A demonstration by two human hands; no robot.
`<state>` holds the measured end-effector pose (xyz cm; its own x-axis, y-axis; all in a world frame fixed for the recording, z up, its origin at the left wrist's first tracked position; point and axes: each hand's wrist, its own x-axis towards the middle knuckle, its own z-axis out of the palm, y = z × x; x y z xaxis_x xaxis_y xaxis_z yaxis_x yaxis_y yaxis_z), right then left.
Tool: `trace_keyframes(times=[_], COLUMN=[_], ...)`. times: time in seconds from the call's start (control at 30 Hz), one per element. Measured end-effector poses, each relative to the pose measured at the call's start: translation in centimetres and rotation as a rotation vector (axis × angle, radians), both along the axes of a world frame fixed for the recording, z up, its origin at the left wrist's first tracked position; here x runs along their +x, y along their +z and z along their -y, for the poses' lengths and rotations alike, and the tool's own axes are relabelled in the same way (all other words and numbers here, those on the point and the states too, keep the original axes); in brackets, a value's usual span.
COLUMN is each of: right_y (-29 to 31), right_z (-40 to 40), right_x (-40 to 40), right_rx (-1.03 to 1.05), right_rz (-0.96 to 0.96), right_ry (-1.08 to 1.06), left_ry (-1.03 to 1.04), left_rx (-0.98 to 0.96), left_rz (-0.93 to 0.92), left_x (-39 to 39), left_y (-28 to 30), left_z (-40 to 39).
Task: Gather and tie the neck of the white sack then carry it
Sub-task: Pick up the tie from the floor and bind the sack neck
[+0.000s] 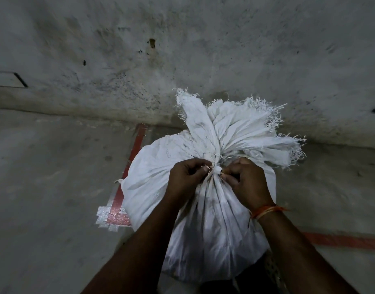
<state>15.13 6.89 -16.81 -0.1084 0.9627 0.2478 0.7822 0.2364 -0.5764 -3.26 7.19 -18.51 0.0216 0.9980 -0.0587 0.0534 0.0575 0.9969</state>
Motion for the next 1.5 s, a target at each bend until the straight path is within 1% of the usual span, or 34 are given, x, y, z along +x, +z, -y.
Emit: trace_keyframes(times=[0.07, 0.17, 0.3, 0.4, 0.53, 0.7, 0.8, 0.9, 1.1, 1.23, 1.5], right_y=[-0.3, -0.4, -0.2, -0.4, -0.3, -0.3, -0.3, -0.4, -0.8, -1.0, -0.9], right_z=[-0.1, -0.1, 0.1, 0.1, 0.3, 0.5, 0.5, 0.5, 0.4, 0.2, 0.4], right_x=[0.1, 0.2, 0.1, 0.2, 0.2, -0.2, -0.7, -1.0, -1.8, -2.0, -2.2], right_rx=[0.002, 0.003, 0.013, 0.010, 0.003, -0.018, -0.019, -0.018, -0.040, -0.098, -0.060], right_rz=[-0.009, -0.028, -0.118, -0.122, -0.154, -0.192, -0.147, -0.129, -0.206, -0.220, -0.157], right_ry=[-0.001, -0.012, -0.040, -0.044, -0.035, -0.016, 0.018, 0.024, -0.107, -0.135, -0.106], left_ry=[0.034, 0.055, 0.050, 0.056, 0.048, 0.064, 0.051, 0.053, 0.077, 0.126, 0.238], left_rx=[0.002, 0.001, -0.001, 0.019, 0.046, 0.147, 0.203, 0.205, 0.173, 0.153, 0.060], left_rz=[-0.017, 0.010, 0.024, -0.053, -0.110, -0.313, -0.416, -0.458, -0.502, -0.512, -0.386], left_x=[0.4, 0.8, 0.7, 0.7, 0.9, 1.3, 1.6, 1.7, 1.8, 1.7, 1.7], left_y=[-0.3, -0.2, -0.2, -0.3, -0.2, -0.9, -1.1, -1.0, -0.9, -1.0, -0.7], left_z=[0.0, 0.1, 0.2, 0.2, 0.3, 0.1, 0.2, 0.4, 0.5, 0.5, 0.4])
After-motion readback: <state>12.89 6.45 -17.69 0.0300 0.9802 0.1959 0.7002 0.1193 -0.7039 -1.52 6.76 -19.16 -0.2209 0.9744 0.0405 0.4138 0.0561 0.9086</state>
